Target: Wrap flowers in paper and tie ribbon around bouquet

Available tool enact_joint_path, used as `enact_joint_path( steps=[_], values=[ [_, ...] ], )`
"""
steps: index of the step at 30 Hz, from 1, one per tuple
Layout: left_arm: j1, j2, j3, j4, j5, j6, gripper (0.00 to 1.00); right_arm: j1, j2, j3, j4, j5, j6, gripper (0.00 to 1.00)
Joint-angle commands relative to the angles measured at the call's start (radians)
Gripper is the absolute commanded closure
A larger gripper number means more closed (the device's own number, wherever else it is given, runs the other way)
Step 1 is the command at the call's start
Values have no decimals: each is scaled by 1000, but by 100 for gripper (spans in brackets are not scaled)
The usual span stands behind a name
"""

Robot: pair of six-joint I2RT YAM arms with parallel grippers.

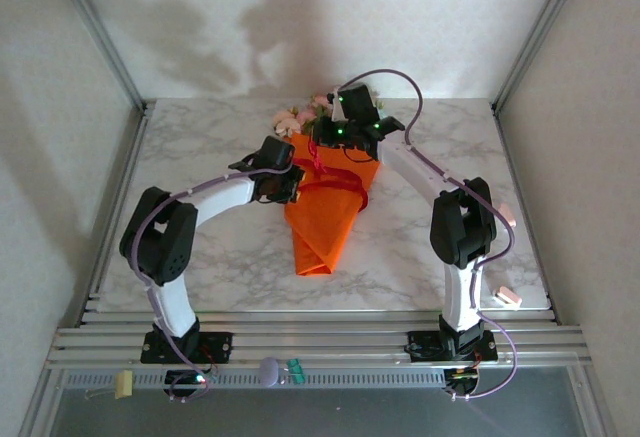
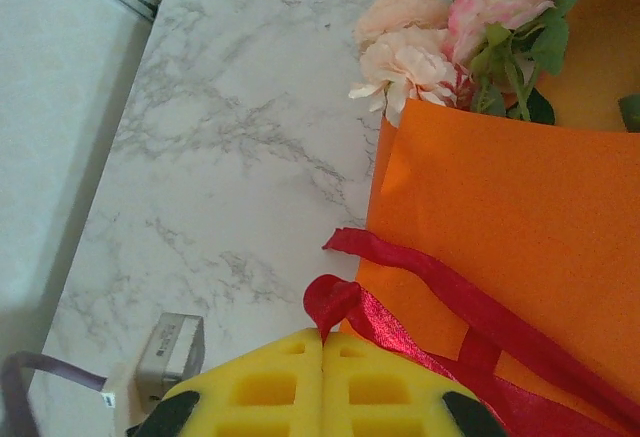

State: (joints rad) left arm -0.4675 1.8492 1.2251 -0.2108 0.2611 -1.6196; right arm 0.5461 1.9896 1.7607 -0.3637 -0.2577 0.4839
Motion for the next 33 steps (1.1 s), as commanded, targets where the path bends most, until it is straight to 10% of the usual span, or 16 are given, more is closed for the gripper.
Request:
enact_joint_path(
  steps=[1, 11, 20, 33],
  values=[
    [-6, 64, 34, 17, 57, -120, 59, 5, -50, -22, -19, 24, -21, 100],
    [-4, 127, 45, 73, 22, -184, 62, 5, -68, -40, -21, 25, -30, 100],
    [-3, 101, 34, 113, 9, -136, 100, 5, -50, -48, -8, 28, 11, 100],
    [-40, -92, -133, 196, 66, -109, 100, 30, 70, 30, -59, 72, 79, 100]
  ],
)
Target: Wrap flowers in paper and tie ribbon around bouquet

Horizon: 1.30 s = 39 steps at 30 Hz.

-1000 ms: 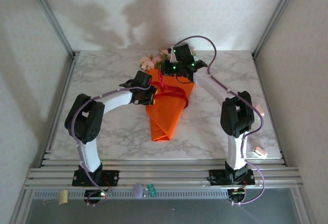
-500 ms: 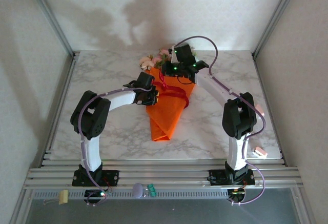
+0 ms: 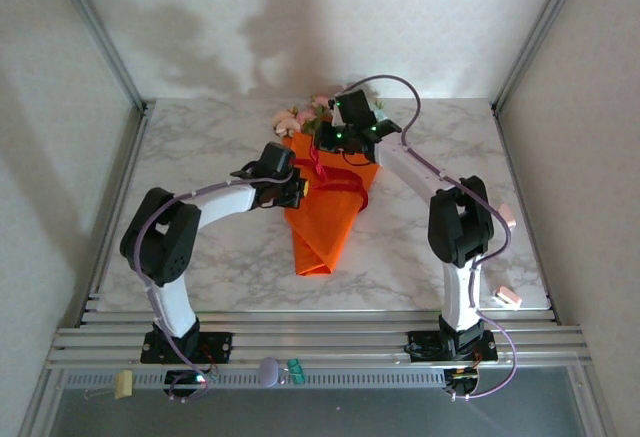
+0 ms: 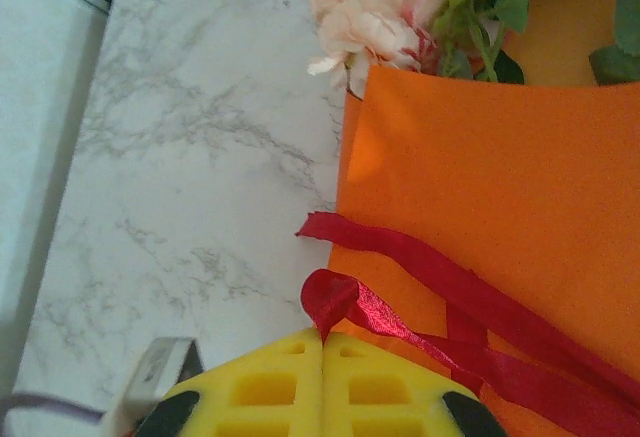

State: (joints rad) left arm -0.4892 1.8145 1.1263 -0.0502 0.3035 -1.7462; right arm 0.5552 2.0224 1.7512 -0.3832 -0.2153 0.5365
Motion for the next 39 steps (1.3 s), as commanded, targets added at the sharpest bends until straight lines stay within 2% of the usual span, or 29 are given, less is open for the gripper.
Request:
enact_joint_path(
  steps=[1, 9, 14, 22, 26, 33, 39],
  values=[
    [-20, -69, -46, 35, 26, 17, 100, 23, 45, 44, -46, 37, 28, 100],
    [-14, -86, -55, 37, 6, 23, 100, 30, 57, 15, -45, 113, 24, 100],
    [-14, -92, -39, 35, -2, 48, 100, 39, 105, 44, -113, 41, -7, 100],
    [-19, -93, -19, 46, 6, 56, 100, 56, 46, -125, -102, -2, -50, 100],
    [-19, -93, -10, 36, 9, 63, 100, 53, 58, -102, -166, -1, -82, 100],
    [-22, -118, -25, 22, 6, 59, 100, 17, 68, -64, -174, -4, -92, 100],
    [-22, -127, -20, 23, -3, 74, 100, 17, 153, 40, -258, -145, -156, 100]
  ],
)
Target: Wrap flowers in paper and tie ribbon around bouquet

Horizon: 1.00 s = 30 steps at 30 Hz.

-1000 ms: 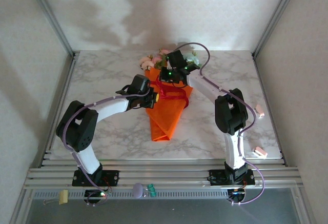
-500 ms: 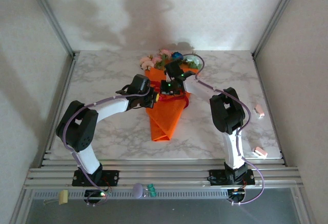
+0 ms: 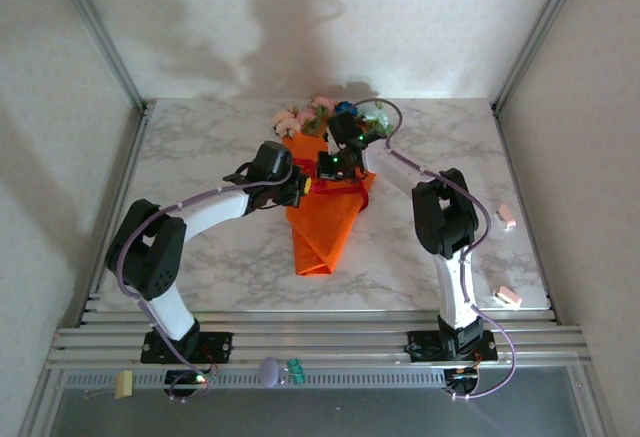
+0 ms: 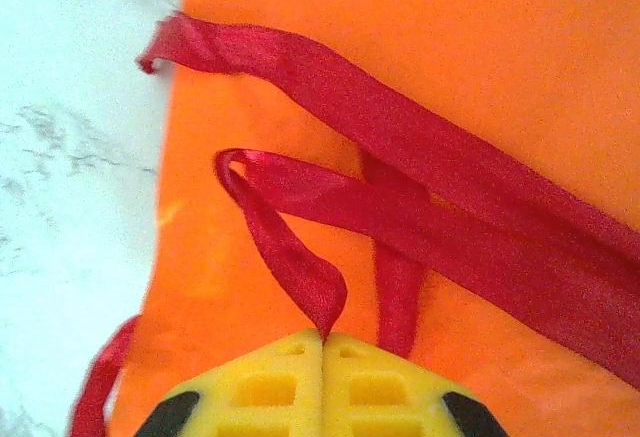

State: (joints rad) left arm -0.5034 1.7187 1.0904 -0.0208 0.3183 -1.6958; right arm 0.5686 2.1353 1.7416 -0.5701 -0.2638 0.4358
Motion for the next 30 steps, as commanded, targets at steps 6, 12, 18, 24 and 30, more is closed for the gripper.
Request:
enact_joint_path(
  steps=[6, 12, 18, 24, 30],
  values=[
    [-7, -12, 3, 34, 1, 32, 100, 2, -2, -23, -106, -218, -116, 100],
    [-9, -14, 6, 22, 7, 51, 100, -11, -33, -72, -141, -312, -144, 100],
    [-9, -12, -12, 35, 9, 48, 100, -25, -31, -53, -185, -311, -152, 90],
    [1, 36, 5, 47, 16, 63, 100, -40, -66, -22, -180, -238, -121, 71],
    [18, 105, 45, 58, 27, 109, 100, -43, -141, -32, -199, -101, -101, 65]
  ],
)
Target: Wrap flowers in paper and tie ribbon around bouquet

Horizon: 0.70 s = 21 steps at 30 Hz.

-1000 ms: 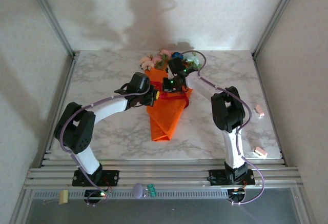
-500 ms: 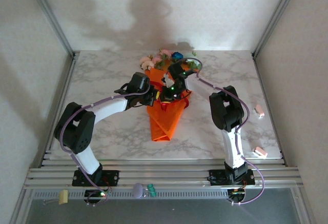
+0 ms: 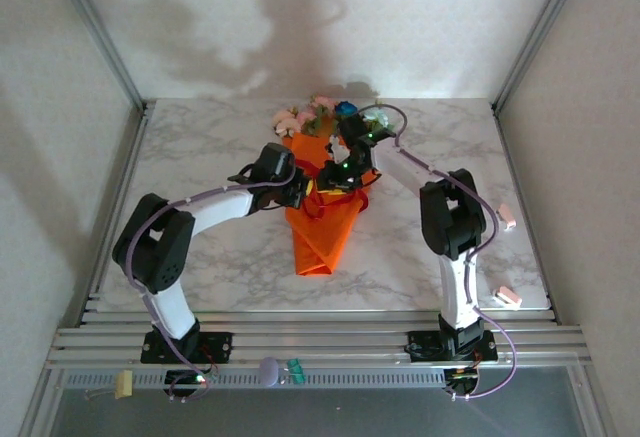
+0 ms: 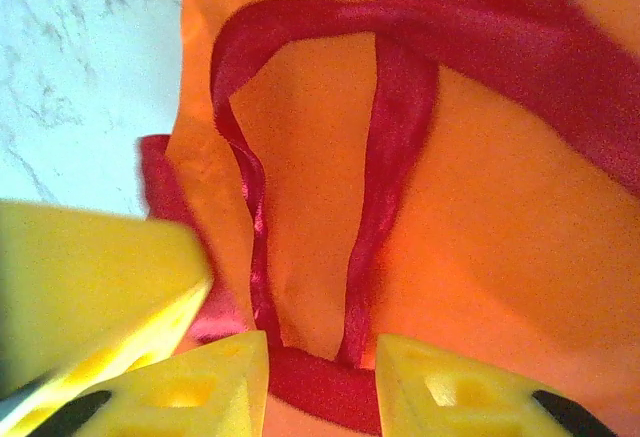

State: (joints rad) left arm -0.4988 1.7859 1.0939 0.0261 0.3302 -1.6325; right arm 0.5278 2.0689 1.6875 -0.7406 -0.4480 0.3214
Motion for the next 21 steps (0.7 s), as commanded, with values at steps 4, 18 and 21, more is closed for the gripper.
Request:
enact_joint_path(
  steps=[4, 18, 21],
  values=[
    [20, 75, 101, -13, 4, 100, 100, 3, -153, -63, 39, 135, -3, 70],
    [53, 166, 216, -137, 18, 236, 97, 103, -214, -205, 129, 227, -28, 71],
    [55, 184, 260, -179, 37, 270, 86, 133, -190, -192, 108, 318, -49, 64]
  ],
)
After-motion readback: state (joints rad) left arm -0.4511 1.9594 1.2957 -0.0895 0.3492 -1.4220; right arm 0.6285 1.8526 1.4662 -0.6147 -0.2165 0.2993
